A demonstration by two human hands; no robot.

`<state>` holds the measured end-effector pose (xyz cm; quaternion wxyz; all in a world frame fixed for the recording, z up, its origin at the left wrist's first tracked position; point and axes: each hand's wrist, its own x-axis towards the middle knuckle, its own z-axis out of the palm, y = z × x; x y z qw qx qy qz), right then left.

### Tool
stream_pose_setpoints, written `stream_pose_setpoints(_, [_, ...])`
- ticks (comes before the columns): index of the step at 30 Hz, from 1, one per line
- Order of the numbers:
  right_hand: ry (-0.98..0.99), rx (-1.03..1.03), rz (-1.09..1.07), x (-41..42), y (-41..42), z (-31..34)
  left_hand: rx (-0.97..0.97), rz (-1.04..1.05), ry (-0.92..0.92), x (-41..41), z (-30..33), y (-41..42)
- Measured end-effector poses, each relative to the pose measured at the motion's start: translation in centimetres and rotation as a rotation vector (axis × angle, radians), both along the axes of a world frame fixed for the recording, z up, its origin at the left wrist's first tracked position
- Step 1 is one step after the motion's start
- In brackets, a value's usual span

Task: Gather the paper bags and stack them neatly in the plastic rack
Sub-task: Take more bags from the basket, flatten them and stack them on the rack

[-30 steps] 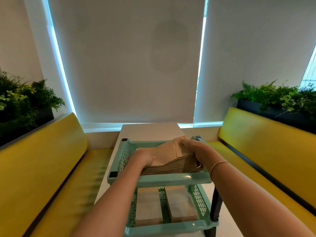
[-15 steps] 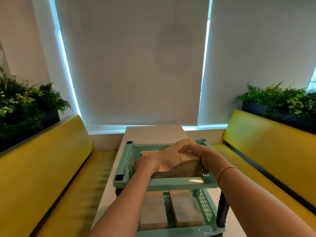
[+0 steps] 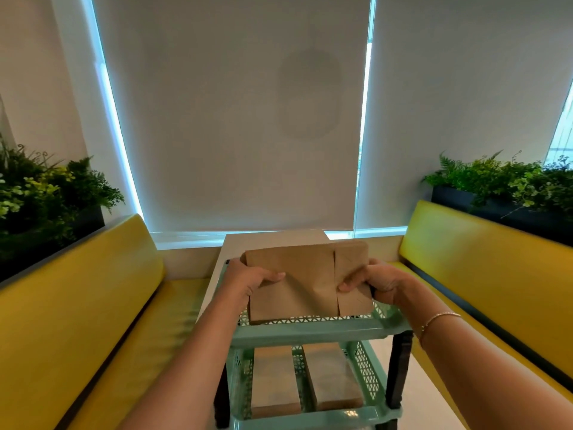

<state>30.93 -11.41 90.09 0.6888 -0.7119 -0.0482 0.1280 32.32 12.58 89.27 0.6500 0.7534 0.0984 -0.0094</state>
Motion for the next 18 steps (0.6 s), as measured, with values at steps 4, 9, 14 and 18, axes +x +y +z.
stream_pose_setpoints(4, [-0.061, -0.044, -0.025, -0.4, 0.2, -0.7, 0.109, 0.013, -0.185, -0.1, 0.8, 0.9])
stream_pose_setpoints(9, [-0.066, -0.342, -0.014, -1.1, 0.9, -1.8, 0.584, -0.234, -0.124, -0.8, 2.1, 2.4])
stream_pose_setpoints(14, [-0.072, -0.436, -0.006, -1.9, 1.3, -0.7, 1.319, -0.464, -0.109, -0.4, 5.1, -0.5])
stream_pose_setpoints(18, [-0.070, -0.441, -0.015, -2.3, 1.4, -0.9, 1.428, -0.579, -0.202, -0.5, 4.0, -4.6])
